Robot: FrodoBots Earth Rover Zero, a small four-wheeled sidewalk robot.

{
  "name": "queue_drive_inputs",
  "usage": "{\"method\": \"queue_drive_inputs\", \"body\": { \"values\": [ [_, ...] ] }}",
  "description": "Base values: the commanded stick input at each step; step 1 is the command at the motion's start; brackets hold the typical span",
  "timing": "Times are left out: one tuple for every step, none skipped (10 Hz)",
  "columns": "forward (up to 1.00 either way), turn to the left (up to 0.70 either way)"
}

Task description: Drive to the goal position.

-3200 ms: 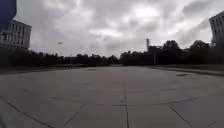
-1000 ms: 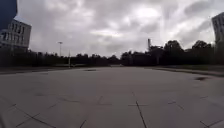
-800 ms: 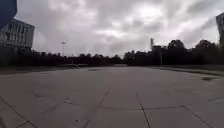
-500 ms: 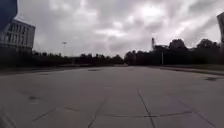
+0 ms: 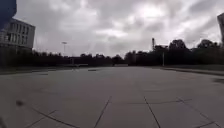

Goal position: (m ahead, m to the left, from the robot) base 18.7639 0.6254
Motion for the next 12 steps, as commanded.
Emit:
{"method": "queue_drive_inputs", "body": {
  "values": [
    [0.70, 0.00],
    [0.70, 0.00],
    [0.70, 0.00],
    [0.70, 0.00],
    [0.70, 0.00],
    [0.70, 0.00],
    [0.70, 0.00],
    [0.70, 0.00],
    [0.70, 0.00],
    [0.70, 0.00],
    [0.70, 0.00],
    [0.70, 0.00]
  ]
}}
